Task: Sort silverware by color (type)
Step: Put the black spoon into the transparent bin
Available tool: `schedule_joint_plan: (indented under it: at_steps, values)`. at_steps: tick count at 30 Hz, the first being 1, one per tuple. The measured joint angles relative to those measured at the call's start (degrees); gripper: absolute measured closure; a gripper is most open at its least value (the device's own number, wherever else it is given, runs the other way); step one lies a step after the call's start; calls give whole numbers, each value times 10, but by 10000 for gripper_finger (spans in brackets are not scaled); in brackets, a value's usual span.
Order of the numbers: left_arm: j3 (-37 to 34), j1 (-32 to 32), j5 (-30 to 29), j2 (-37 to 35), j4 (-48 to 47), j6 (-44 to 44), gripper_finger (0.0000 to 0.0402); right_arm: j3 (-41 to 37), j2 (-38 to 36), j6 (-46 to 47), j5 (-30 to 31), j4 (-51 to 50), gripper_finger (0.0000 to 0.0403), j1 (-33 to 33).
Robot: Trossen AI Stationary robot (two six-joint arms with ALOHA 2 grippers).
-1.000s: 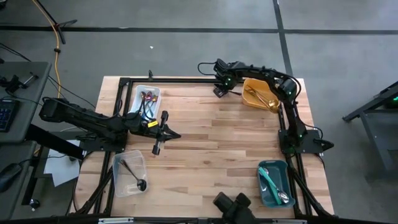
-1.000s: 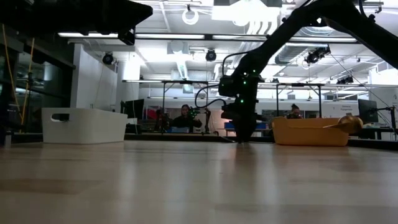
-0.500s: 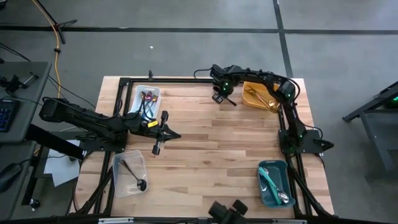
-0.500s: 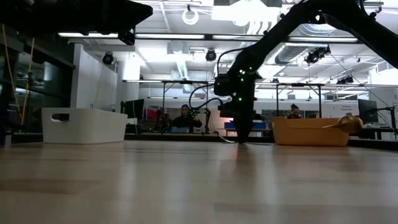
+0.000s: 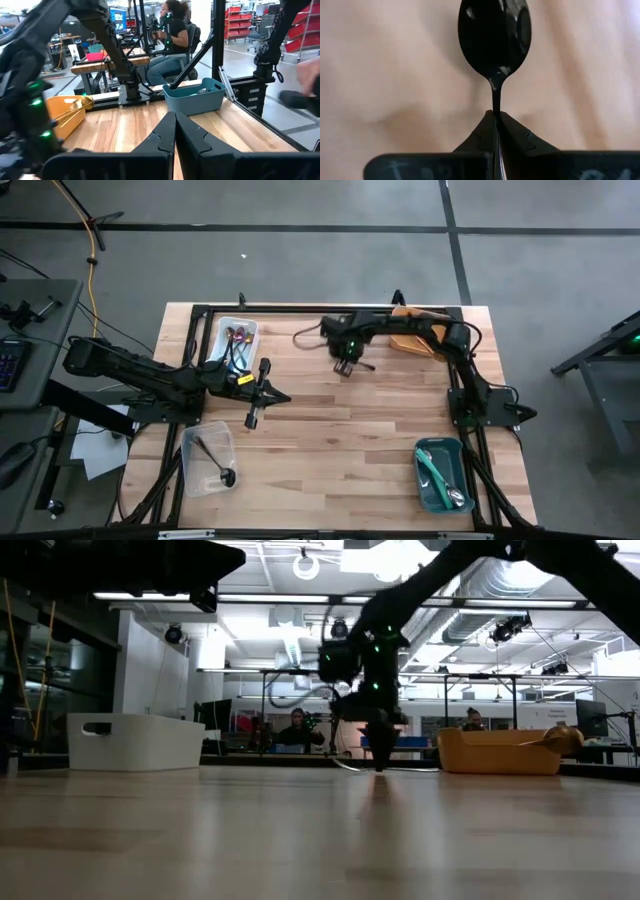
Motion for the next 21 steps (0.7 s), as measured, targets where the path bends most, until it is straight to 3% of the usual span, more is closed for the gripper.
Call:
schedule_joint_plan:
  at_steps: [6, 9, 16, 21]
  values:
    - [0, -2, 0, 0, 0, -49, 401, -2, -11, -2, 18, 18, 402, 83]
    - [0, -8, 0, 0, 0, -60, 401, -47, -33, 14, 21, 60, 402, 126]
    - [0, -21, 0, 0, 1, -60, 401, -291, -196, 148, 33, 226, 402, 202]
    - [0, -20, 0, 0, 1, -41, 401, -452, -329, 229, 54, 462, 403, 272]
